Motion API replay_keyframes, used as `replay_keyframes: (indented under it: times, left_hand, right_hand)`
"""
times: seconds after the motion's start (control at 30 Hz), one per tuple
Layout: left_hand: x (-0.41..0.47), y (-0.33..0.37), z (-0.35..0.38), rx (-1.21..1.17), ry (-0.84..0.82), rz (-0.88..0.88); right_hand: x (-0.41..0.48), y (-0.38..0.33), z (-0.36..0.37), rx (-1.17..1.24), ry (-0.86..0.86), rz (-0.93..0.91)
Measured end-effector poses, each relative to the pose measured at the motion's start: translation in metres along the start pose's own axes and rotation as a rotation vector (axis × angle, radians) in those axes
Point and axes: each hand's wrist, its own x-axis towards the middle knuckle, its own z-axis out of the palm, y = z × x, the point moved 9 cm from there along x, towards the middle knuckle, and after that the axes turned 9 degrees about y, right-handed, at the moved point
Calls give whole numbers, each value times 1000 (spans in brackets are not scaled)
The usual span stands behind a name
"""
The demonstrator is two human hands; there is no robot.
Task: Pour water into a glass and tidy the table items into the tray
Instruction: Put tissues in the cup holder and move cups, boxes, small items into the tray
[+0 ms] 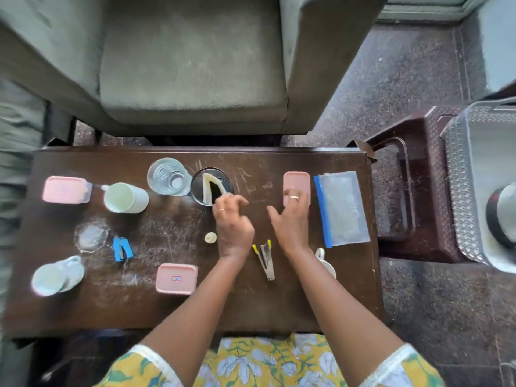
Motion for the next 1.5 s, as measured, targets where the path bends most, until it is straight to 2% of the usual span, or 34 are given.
replay_keyframes:
  times: [0.07, 0.17, 0.27, 0.4, 0.53, 1.0, 1.5]
  left_hand:
    - [23, -28, -35, 22, 139, -89]
    - [56, -81, -72, 119, 188, -253]
    - [86, -124, -79, 212, -2, -318]
    - [108, -150, -55, 258, -289, -270]
    - [115, -159, -32, 223, -409, -308]
    - [120, -152, -28, 166, -293, -318]
    - [117, -154, -28, 150, -289, -341]
  right_hand:
    - [-4, -39, 32, 11, -131, -134]
    - [-11, -77, 71, -21, -257, -223]
    - [-15, -95, 102, -169, -325, -282]
    - [-8, -99, 128, -311, -398, -234]
    - [4, -100, 136, -345, -390, -173]
    - [27, -105, 136, -338, -345, -123]
    - [25, -110, 140, -348, -336, -118]
